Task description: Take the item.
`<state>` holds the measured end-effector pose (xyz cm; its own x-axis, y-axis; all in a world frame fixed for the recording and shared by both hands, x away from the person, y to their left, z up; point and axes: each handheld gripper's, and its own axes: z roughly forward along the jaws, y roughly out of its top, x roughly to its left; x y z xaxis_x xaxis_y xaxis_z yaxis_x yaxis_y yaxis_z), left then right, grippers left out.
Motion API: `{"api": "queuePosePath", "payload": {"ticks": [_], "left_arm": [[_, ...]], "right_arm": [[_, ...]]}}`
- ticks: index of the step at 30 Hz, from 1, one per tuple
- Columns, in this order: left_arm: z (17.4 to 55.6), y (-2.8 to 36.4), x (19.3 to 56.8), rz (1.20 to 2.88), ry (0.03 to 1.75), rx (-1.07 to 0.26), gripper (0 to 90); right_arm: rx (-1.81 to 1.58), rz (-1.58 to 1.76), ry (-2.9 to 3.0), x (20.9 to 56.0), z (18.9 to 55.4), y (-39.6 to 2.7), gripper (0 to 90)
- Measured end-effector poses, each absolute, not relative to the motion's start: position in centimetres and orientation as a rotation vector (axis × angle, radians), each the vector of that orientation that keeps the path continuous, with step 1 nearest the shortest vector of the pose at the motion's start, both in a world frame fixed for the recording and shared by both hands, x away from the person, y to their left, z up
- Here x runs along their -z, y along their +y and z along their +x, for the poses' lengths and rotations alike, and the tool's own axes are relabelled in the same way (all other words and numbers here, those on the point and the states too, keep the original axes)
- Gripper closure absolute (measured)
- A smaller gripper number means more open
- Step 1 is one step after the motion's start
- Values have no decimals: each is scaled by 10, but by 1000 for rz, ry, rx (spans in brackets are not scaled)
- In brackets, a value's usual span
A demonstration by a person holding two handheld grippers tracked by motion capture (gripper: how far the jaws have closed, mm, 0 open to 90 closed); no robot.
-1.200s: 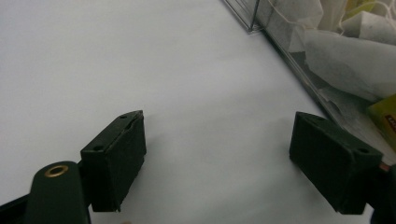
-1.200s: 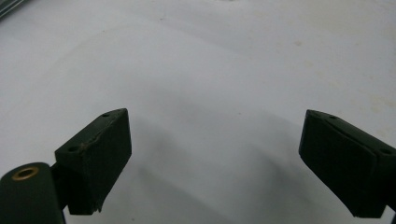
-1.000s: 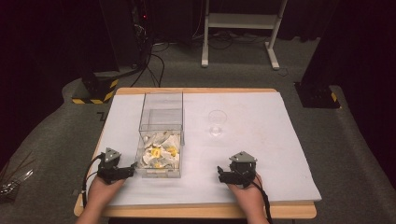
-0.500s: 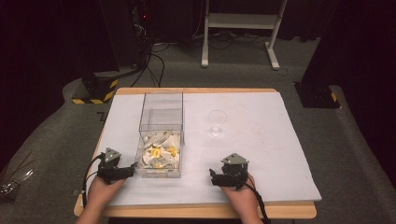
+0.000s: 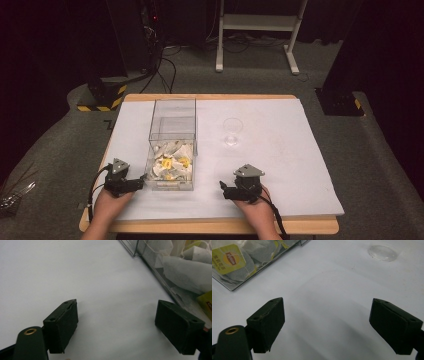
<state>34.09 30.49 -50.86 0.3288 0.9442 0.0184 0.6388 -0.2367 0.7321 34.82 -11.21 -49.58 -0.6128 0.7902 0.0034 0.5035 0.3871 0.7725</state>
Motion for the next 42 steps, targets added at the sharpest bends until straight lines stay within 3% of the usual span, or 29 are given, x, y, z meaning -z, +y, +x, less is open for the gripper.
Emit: {"api": "queuePosePath", "payload": {"ticks": [27, 42], "left_arm": [[341, 305, 509, 1972, 1386, -628, 187], [341, 305, 508, 1974, 1384, -629, 187]], "right_arm": [[-1190, 1051, 2220, 458, 346, -98, 132], [-1267, 980, 2240, 437, 348, -76, 195]]}}
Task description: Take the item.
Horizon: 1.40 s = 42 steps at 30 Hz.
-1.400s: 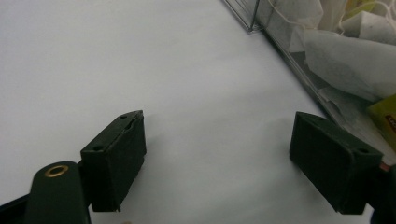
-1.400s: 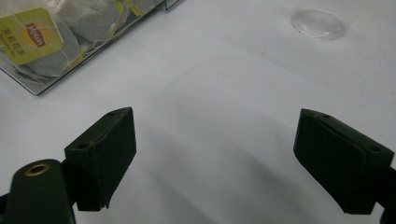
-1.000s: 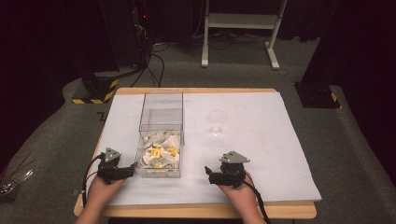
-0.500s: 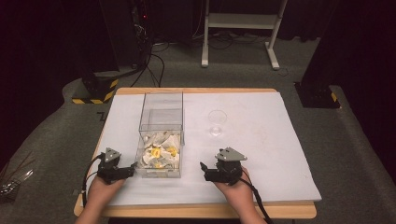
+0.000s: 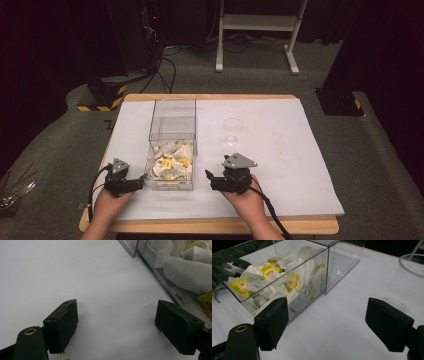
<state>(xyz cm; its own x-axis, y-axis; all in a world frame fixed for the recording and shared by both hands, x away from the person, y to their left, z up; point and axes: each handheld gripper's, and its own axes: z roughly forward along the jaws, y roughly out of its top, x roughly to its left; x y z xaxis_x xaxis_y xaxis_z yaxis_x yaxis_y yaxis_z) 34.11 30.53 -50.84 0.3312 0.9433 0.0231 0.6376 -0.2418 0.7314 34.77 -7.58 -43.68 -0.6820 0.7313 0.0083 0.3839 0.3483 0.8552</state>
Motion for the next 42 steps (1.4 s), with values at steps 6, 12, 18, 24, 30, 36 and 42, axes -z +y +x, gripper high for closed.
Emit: {"api": "queuePosePath", "payload": {"ticks": [6, 12, 18, 24, 30, 36, 42], "left_arm": [[341, 305, 509, 1971, 1387, -627, 187], [341, 305, 509, 1971, 1387, -627, 187], [341, 305, 509, 1971, 1386, -627, 187], [341, 305, 509, 1971, 1387, -628, 186], [341, 305, 509, 1970, 1387, -627, 186], [341, 305, 509, 1971, 1386, -626, 186], [341, 305, 509, 1970, 1387, -627, 186]], "right_arm": [[-1277, 940, 2245, 428, 349, -67, 214], [-1308, 925, 2257, 422, 350, -60, 227], [-1364, 910, 2275, 415, 351, -49, 253], [-1369, 861, 2318, 410, 352, -34, 312], [-1374, 840, 2353, 409, 356, -22, 357], [-1322, 799, 2398, 410, 359, -12, 391], [-1290, 754, 2439, 410, 359, 0, 475]]}}
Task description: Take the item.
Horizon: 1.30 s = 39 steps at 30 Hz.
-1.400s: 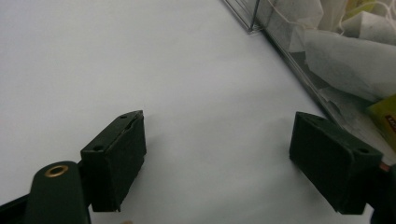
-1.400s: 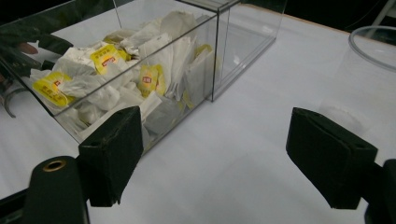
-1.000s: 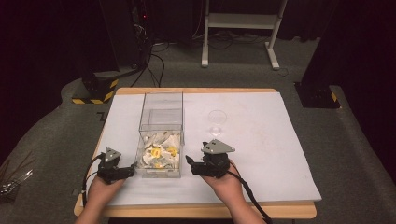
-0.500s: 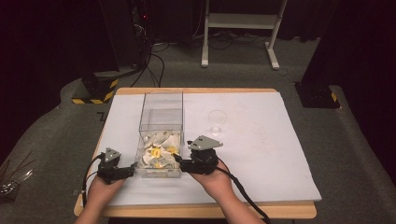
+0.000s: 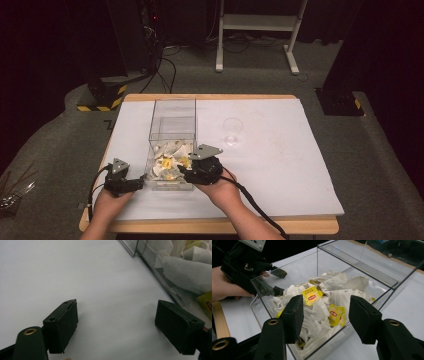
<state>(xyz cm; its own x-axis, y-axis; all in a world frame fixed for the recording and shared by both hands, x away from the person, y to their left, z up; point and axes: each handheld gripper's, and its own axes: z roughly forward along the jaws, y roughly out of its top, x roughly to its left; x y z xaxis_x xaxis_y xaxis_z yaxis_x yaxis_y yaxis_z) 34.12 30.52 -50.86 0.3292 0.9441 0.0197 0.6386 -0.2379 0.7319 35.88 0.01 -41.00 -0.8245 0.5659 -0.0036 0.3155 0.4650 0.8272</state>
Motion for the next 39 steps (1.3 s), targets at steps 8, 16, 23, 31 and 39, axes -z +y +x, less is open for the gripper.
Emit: {"api": "queuePosePath", "payload": {"ticks": [8, 16, 23, 31, 39], "left_arm": [[341, 305, 508, 1971, 1387, -625, 186], [341, 305, 509, 1971, 1386, -625, 186], [341, 305, 509, 1971, 1386, -625, 186], [341, 305, 509, 1971, 1385, -625, 186], [341, 305, 509, 1971, 1385, -625, 186]], "right_arm": [[-1228, 726, 2501, 414, 358, 11, 530], [-1164, 694, 2557, 420, 360, 20, 570], [-1111, 681, 2593, 424, 362, 24, 608], [-1055, 653, 2630, 426, 364, 26, 672], [-985, 614, 2697, 425, 368, 31, 720]]}}
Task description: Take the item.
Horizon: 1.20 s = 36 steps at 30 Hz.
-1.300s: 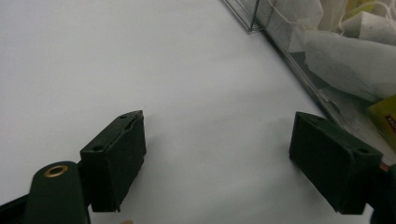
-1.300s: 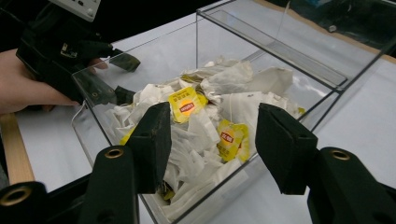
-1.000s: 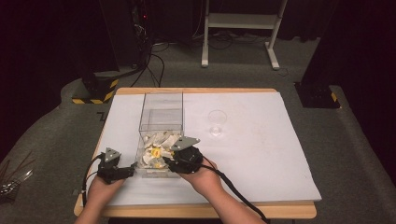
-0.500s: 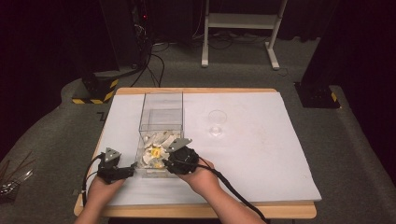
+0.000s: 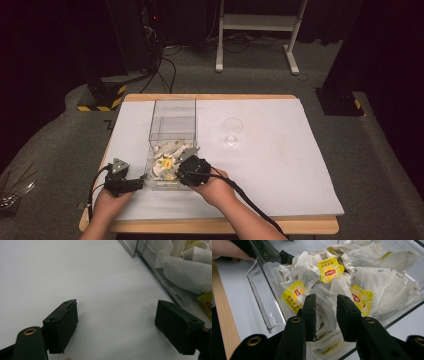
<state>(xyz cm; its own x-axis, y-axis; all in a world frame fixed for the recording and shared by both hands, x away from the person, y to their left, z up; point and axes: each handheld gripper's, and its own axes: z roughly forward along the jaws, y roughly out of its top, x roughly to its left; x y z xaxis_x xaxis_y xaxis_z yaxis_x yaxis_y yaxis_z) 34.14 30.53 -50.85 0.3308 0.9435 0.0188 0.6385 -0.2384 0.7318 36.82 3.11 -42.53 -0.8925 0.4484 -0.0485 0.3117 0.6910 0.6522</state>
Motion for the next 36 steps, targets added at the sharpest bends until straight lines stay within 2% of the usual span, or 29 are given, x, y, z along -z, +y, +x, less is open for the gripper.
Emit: {"api": "queuePosePath", "payload": {"ticks": [1, 7, 11, 36], "left_arm": [[341, 305, 509, 1971, 1385, -625, 186], [341, 305, 509, 1971, 1385, -625, 186], [341, 305, 509, 1971, 1386, -625, 186], [341, 305, 509, 1971, 1386, -626, 186]], "right_arm": [[-985, 614, 2697, 425, 368, 31, 720], [-943, 589, 2725, 428, 369, 35, 850], [-944, 577, 2733, 430, 369, 35, 886], [-1165, 657, 2562, 423, 353, 12, 891]]}}
